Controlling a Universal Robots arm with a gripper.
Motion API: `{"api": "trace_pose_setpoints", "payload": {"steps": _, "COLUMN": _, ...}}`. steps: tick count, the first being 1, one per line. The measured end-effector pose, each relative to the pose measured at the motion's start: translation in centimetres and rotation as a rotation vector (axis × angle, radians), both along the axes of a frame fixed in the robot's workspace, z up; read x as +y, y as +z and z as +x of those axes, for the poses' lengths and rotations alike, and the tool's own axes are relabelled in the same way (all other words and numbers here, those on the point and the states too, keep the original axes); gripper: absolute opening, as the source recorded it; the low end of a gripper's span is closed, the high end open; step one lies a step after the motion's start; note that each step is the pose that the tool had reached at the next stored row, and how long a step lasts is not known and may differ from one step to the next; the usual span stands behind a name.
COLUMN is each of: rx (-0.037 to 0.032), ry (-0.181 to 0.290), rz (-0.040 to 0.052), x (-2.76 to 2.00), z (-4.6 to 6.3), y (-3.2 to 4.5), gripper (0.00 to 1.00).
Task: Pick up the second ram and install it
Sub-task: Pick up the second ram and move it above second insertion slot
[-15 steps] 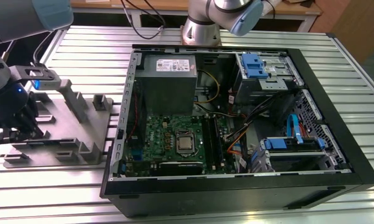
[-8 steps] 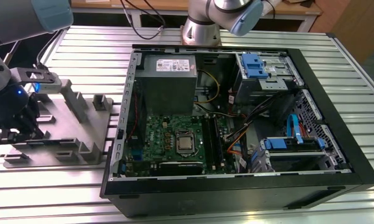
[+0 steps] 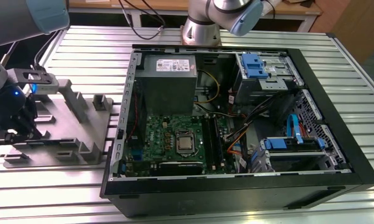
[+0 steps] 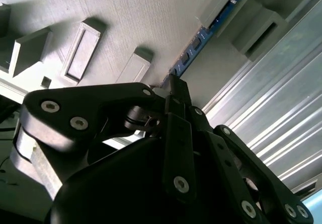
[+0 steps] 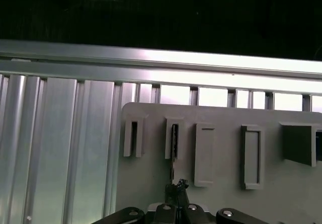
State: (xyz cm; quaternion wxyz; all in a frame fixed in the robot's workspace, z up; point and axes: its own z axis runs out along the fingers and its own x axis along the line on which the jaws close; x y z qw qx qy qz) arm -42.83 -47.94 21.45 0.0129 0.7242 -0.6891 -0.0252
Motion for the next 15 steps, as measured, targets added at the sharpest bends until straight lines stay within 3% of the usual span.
{"api": "trace_pose_setpoints", "payload": {"steps": 2, "rx": -0.0026, "ry": 0.0, "rz": 0.0, "x": -0.01, "z": -0.02, "y": -0.12, "gripper": 0.07}}
{"api": "trace_pose_setpoints", "payload": {"steps": 12, "rx": -0.0029, "ry": -0.001, "rz": -0.0001, "x": -0.01, "z": -0.03, "y": -0.15, "gripper": 0.08}}
{"api": "trace_pose_setpoints", "payload": {"steps": 15, "rx": -0.0029, "ry": -0.001, "rz": -0.0001, "x": -0.01, "z": -0.03, "y": -0.15, "gripper": 0.2}}
